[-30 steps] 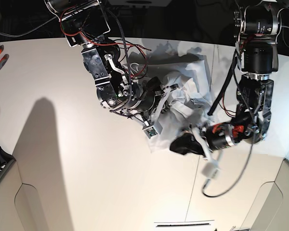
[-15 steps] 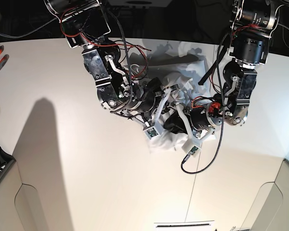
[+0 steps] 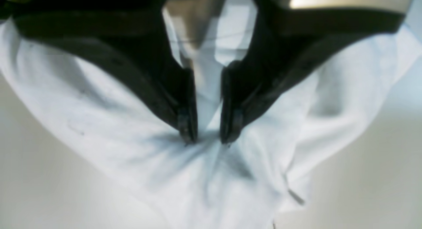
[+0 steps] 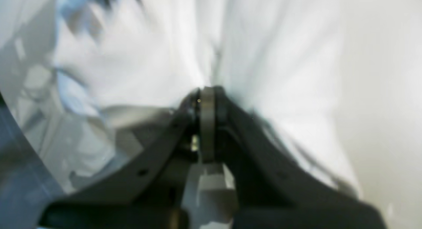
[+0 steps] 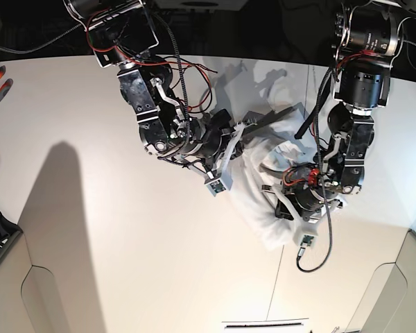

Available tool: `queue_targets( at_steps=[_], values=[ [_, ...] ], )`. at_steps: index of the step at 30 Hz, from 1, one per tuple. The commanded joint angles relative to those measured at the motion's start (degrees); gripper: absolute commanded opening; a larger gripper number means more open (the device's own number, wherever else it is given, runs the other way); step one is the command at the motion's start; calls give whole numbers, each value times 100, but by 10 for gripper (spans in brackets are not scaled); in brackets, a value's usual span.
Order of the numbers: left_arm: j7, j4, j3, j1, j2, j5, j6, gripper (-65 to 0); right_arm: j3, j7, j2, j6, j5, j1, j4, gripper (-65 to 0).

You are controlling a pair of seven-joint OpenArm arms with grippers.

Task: Layout the t-shirt on the table in an organized manner, then fold the t-shirt properly

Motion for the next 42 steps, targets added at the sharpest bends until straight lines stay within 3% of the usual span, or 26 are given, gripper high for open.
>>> queue_targets(
  at_steps=[1,6,12,18,20,22,25,27,30,34,37,40,42],
  values=[
    [-101,81,-33,-192,-55,-188,-175,-486,0,-92,-22,-20,-22,61,44,-650],
    [66,136,-39,-313,-55,-1027,-1115,-486,0,-92,-20,-17,-22,66,105,-650],
    [527,826,-575,-310,-52,-1827,-1840,-486,0,-299,-17,59,-52,74,566,-650],
    [1263,1545,-1650,-306,-85,-2350,-1884,-485,0,-706,50,540,-363,310,1497,-635],
    [1421,1567,-1912,-289,-192,-2599,-1882,-485,0,-710,92,765,-369,584,1657,-538],
    [1451,1567,-2100,-216,-308,-2702,-1888,-485,-4,-680,87,953,-372,964,1648,-495],
    [1456,1567,-2328,-59,-417,-2761,-1915,-485,-79,-625,90,1598,-367,1602,1408,-496],
    [1453,1567,-2476,39,-420,-2780,-1926,-485,-278,-608,90,1799,-365,2076,973,-496],
    [1456,1567,-2647,175,-420,-2887,-1926,-485,-881,-225,85,1827,-485,2743,-50,-509],
    [1456,1567,-2837,236,-417,-2883,-1923,-485,-1816,713,22,1725,-859,3248,-1580,-578],
    [1453,1567,-2983,232,-417,-2887,-1923,-485,-2240,1381,-74,1696,-962,3261,-2367,-650],
    [1456,1567,-3016,236,-415,-2885,-1923,-485,-2400,2024,-85,1685,-1268,3084,-2616,-650],
    [1456,1567,-3016,234,-415,-2883,-1923,-485,-2400,2124,-83,1569,-1482,2920,-2616,-650]
  ],
)
